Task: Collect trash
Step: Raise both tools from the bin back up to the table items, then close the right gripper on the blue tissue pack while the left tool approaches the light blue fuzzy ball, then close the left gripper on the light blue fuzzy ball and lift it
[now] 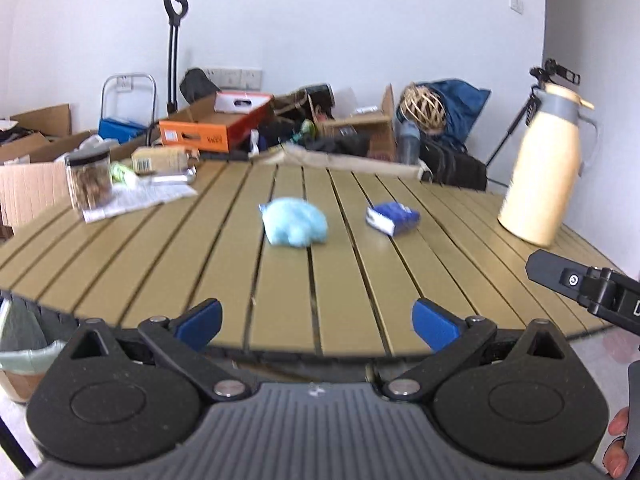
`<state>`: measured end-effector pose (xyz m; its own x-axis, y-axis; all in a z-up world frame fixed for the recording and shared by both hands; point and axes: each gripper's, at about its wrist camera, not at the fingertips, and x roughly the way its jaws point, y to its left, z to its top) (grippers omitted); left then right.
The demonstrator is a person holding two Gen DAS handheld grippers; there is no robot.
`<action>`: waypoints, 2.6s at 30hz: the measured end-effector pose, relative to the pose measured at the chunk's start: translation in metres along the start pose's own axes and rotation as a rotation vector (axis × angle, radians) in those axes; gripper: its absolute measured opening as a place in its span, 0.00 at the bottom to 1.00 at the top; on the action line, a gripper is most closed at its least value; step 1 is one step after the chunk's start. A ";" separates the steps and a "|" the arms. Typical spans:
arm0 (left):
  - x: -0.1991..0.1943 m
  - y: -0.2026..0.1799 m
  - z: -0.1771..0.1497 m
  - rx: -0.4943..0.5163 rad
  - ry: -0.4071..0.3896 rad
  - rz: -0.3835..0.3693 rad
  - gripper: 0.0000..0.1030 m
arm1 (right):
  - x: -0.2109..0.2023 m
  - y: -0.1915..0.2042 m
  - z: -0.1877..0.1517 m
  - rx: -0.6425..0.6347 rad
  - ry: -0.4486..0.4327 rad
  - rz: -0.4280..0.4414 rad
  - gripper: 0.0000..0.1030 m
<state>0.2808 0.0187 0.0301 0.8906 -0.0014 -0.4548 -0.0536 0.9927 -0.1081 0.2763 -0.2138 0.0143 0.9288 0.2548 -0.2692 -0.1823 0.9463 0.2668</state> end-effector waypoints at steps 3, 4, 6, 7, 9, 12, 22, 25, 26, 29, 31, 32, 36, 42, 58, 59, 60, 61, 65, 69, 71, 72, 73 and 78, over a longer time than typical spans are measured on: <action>0.013 0.005 0.013 0.006 -0.023 0.023 1.00 | 0.029 0.007 0.015 -0.041 -0.003 -0.023 1.00; 0.019 0.007 0.018 0.005 -0.027 0.034 1.00 | 0.040 0.008 0.020 -0.056 -0.001 -0.033 1.00; 0.030 0.011 0.026 0.005 -0.036 0.045 1.00 | 0.060 0.010 0.028 -0.070 0.006 -0.040 1.00; 0.033 0.013 0.029 0.005 -0.040 0.052 1.00 | 0.072 0.010 0.032 -0.075 0.014 -0.040 1.00; 0.046 0.017 0.037 0.001 -0.046 0.070 1.00 | 0.091 0.014 0.038 -0.091 0.039 -0.046 1.00; 0.064 0.025 0.045 -0.019 -0.041 0.079 1.00 | 0.122 0.020 0.043 -0.145 0.068 -0.085 1.00; 0.121 0.028 0.059 0.007 -0.026 0.098 1.00 | 0.230 0.019 0.057 -0.223 0.202 -0.096 1.00; 0.138 0.030 0.066 0.011 -0.014 0.104 1.00 | 0.259 0.020 0.059 -0.264 0.257 -0.119 1.00; 0.144 0.031 0.068 0.009 -0.010 0.107 1.00 | 0.267 0.019 0.060 -0.270 0.273 -0.118 1.00; 0.159 0.034 0.072 0.001 0.005 0.115 1.00 | 0.287 0.018 0.060 -0.279 0.314 -0.112 1.00; 0.168 0.036 0.073 -0.003 0.018 0.123 1.00 | 0.295 0.018 0.059 -0.289 0.322 -0.116 1.00; 0.171 0.037 0.074 -0.005 0.023 0.124 1.00 | 0.299 0.018 0.059 -0.289 0.324 -0.115 1.00; 0.184 0.040 0.074 -0.010 0.045 0.128 1.00 | 0.317 0.015 0.060 -0.275 0.357 -0.108 1.00; 0.192 0.042 0.076 -0.016 0.055 0.128 1.00 | 0.330 0.015 0.059 -0.263 0.399 -0.089 1.00; 0.200 0.045 0.075 -0.031 0.076 0.133 1.00 | 0.334 0.021 0.045 -0.266 0.408 -0.089 0.84; 0.201 0.046 0.075 -0.032 0.077 0.134 1.00 | 0.333 0.021 0.045 -0.268 0.407 -0.087 0.84; 0.201 0.046 0.075 -0.034 0.079 0.133 1.00 | 0.332 0.021 0.045 -0.270 0.404 -0.085 0.84; 0.201 0.046 0.076 -0.035 0.080 0.130 1.00 | 0.330 0.021 0.045 -0.271 0.399 -0.086 0.84; 0.203 0.042 0.081 -0.034 0.079 0.122 1.00 | 0.320 0.019 0.048 -0.259 0.369 -0.080 0.84; 0.208 0.031 0.087 -0.020 0.092 0.103 1.00 | 0.308 0.014 0.053 -0.250 0.342 -0.092 0.84; 0.213 0.024 0.089 -0.011 0.109 0.102 1.00 | 0.303 0.011 0.055 -0.260 0.328 -0.115 0.84; 0.216 0.022 0.090 -0.012 0.122 0.104 1.00 | 0.299 0.010 0.056 -0.269 0.318 -0.130 0.84; 0.219 0.020 0.091 -0.016 0.131 0.103 1.00 | 0.296 0.008 0.058 -0.271 0.312 -0.137 0.84; 0.230 0.011 0.094 -0.019 0.173 0.105 1.00 | 0.269 -0.010 0.063 -0.253 0.271 -0.152 0.84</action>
<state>0.5280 0.0404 0.0075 0.7887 0.0792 -0.6097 -0.1518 0.9861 -0.0682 0.5485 -0.1671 -0.0025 0.8389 0.1195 -0.5311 -0.1547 0.9877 -0.0221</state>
